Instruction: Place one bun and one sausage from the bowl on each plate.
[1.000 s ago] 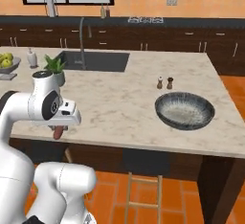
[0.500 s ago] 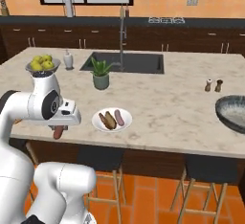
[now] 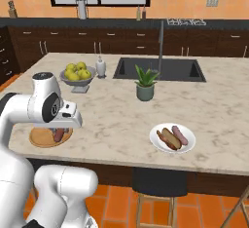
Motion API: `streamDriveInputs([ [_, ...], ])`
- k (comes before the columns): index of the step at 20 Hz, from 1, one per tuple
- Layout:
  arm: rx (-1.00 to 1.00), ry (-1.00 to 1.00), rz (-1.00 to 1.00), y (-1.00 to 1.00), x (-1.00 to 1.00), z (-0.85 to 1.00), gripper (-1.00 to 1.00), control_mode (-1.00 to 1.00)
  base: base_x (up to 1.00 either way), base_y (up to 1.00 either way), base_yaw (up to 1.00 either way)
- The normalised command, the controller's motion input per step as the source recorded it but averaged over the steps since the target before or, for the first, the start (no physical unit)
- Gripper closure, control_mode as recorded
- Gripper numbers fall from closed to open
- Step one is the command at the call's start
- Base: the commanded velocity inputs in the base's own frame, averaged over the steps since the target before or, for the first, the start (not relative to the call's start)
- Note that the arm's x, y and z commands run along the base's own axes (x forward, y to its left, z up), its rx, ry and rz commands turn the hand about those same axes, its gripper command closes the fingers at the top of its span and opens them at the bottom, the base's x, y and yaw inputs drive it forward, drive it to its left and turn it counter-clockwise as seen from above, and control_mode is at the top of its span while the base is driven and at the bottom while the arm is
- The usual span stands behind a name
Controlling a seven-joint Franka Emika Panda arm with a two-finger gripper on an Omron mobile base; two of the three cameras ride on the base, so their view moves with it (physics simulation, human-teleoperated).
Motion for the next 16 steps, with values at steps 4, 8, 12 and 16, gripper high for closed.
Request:
streamDriveInputs([
  [4, 0.0, 0.0, 0.0, 0.0, 0.0, 0.0, 1.0, 1.0, 0.03, 1.0, -0.12],
  [8, 0.0, 0.0, 0.0, 0.0, 0.0, 0.0, 1.0, 1.0, 0.1, 0.95, -0.08],
  [12, 0.0, 0.0, 0.0, 0.23, 0.29, -0.08, 1.0, -1.0, 0.07, 0.06, 0.0],
  [16, -0.02, 0.02, 0.11, 0.81, 0.92, -0.27, 1.0, -1.0, 0.0, 0.0, 0.0],
])
